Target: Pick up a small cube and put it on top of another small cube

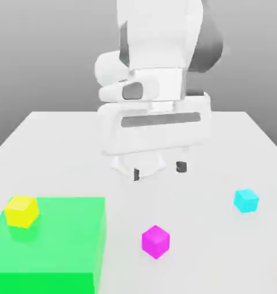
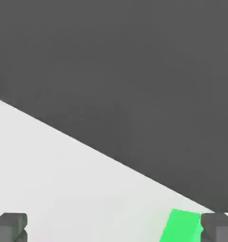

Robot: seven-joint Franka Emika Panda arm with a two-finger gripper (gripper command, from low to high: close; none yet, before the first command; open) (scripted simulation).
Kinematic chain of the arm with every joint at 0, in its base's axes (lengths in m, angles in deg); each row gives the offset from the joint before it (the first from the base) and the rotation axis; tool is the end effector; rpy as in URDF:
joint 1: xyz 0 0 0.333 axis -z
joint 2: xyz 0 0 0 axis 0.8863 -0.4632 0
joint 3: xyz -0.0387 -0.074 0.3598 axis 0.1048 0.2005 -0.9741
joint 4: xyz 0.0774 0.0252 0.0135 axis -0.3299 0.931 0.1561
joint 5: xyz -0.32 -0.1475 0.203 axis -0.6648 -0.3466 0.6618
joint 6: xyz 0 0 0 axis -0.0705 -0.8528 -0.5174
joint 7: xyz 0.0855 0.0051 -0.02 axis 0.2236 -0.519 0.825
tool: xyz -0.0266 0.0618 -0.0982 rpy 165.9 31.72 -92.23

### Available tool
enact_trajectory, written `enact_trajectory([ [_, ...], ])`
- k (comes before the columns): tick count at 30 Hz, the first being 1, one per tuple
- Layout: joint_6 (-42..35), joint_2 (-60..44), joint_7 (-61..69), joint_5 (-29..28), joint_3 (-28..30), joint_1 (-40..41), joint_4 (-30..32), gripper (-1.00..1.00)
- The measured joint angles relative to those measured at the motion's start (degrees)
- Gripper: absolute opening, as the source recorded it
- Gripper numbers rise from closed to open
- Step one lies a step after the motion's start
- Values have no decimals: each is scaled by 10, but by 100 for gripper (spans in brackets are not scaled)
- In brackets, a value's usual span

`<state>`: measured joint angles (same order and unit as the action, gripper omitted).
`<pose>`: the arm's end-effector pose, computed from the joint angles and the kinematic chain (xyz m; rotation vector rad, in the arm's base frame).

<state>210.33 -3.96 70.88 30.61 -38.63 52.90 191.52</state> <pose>0.4324 0.0349 0.3378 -3.0687 0.3107 -0.3049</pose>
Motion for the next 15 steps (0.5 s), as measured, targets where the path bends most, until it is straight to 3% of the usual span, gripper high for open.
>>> enact_trajectory([
  [5, 67, -104, 95, 16, -6, -11, 60, 0],
  [12, 182, -250, 133, 46, -36, 11, 48, 0],
  [13, 193, -264, 134, 46, -40, 15, 45, -100],
  [15, 193, -264, 134, 46, -40, 15, 45, -100],
])
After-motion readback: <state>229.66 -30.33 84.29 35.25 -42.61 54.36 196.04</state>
